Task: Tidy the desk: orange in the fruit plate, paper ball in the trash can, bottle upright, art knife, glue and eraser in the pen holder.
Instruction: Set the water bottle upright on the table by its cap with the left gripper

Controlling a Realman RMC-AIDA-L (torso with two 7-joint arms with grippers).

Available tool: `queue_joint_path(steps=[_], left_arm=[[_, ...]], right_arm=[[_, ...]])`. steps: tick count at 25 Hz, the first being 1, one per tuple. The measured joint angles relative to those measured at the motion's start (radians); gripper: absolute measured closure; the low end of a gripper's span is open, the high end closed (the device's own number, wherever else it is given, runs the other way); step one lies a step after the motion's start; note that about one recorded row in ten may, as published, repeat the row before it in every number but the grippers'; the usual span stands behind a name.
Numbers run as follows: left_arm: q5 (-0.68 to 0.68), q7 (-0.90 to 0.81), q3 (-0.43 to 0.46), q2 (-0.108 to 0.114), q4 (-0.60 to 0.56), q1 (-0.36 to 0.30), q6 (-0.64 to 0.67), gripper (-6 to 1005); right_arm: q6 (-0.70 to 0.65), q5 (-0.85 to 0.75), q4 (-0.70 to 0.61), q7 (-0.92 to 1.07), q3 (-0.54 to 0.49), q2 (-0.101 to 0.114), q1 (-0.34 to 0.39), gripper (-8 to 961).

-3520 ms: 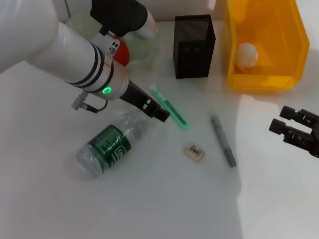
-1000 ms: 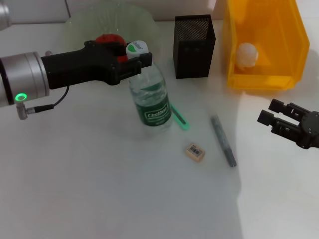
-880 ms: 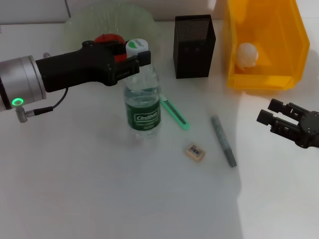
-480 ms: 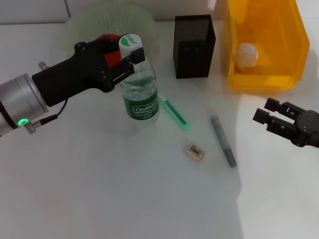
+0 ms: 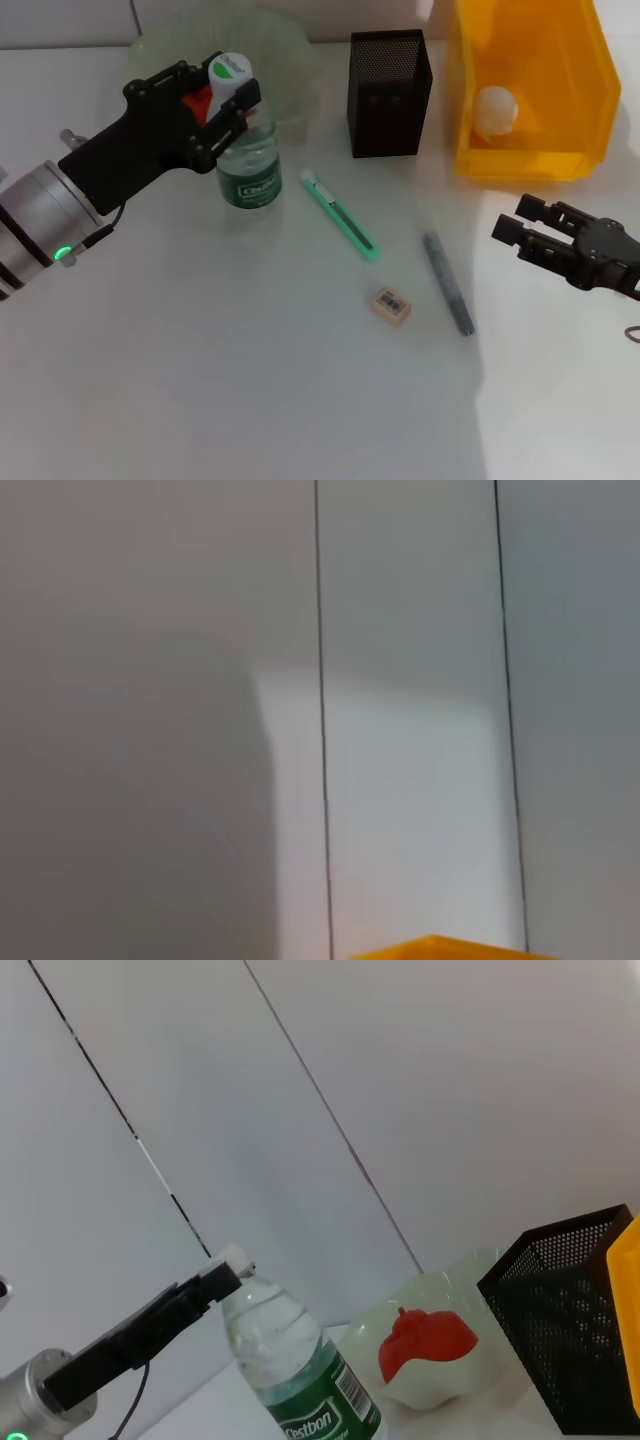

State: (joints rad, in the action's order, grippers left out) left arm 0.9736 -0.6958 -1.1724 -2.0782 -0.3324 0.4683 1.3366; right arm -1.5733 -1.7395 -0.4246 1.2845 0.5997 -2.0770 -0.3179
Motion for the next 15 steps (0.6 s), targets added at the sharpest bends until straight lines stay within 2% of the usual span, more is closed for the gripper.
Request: queue_joint_path(steps=[7, 15], left_arm=[[-0.059, 0.009, 0.002, -0.001, 0.023, 0.007, -0.075, 530], [-0.083, -0.005, 0.002, 0.0, 0.034, 0.005, -0.087, 495]], right_arm=[[0.003, 0.0, 0.015, -0.016, -0.002, 0.0, -0.011, 223], [0.014, 0.0, 0.015, -0.017, -0.002, 0.0, -0.012, 223]])
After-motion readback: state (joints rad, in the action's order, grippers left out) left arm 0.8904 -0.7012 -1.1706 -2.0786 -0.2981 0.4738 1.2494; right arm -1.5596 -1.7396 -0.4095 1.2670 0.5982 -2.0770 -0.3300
